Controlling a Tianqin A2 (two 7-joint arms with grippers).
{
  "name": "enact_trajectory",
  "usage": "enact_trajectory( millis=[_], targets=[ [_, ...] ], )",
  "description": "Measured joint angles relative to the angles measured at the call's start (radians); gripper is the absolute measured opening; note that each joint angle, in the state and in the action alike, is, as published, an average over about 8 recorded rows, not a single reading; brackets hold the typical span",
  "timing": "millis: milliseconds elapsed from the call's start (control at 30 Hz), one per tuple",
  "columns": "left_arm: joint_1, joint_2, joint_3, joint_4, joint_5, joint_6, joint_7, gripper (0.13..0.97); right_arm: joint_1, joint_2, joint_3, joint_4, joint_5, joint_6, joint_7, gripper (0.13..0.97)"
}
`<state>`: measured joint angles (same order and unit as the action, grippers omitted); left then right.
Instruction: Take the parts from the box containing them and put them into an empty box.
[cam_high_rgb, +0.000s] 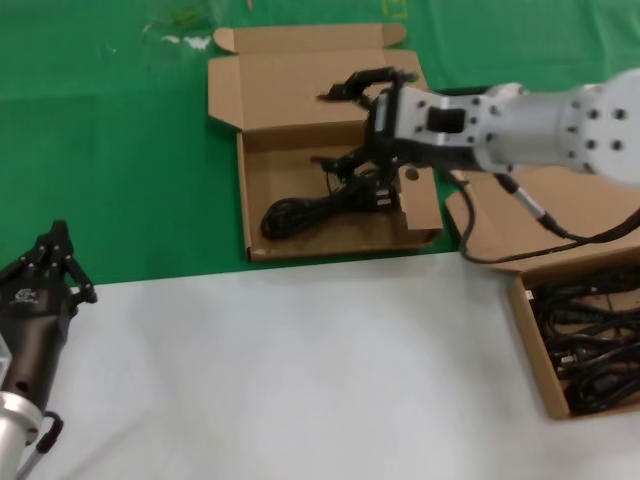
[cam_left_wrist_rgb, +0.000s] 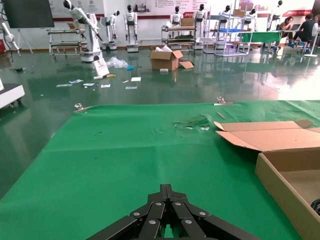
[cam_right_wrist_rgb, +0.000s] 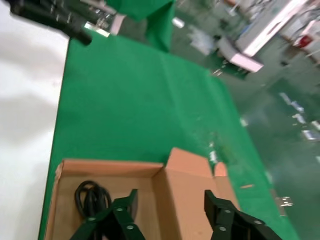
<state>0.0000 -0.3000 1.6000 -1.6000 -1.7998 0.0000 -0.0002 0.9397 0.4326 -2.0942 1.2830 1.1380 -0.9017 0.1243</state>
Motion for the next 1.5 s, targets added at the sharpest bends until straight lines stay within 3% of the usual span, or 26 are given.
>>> enact_trajectory(
  millis=[300, 567, 867, 1100, 1500],
  targets=[
    [0.000, 0.000, 0.000, 0.000, 0.000, 0.000, 0.000, 0.140, -0.171, 0.054, 0.117, 0.183, 0.064, 0.133, 0.042, 0.536],
    [0.000, 0.000, 0.000, 0.000, 0.000, 0.000, 0.000, 0.158, -0.206, 0.050, 0.140, 0.201, 0.076, 0.173, 0.045, 0.740],
    [0.000, 0.000, 0.000, 0.000, 0.000, 0.000, 0.000, 0.230, -0.270, 0.034, 0.171, 0.211, 0.128, 0.236, 0.030, 0.880],
    [0.000, 0.000, 0.000, 0.000, 0.000, 0.000, 0.000, 0.266, -0.338, 0.017, 0.204, 0.222, 0.182, 0.304, 0.015, 0.907],
    [0.000, 0.000, 0.000, 0.000, 0.000, 0.000, 0.000, 0.510, -0.457, -0.013, 0.261, 0.241, 0.277, 0.422, -0.013, 0.963]
  ],
)
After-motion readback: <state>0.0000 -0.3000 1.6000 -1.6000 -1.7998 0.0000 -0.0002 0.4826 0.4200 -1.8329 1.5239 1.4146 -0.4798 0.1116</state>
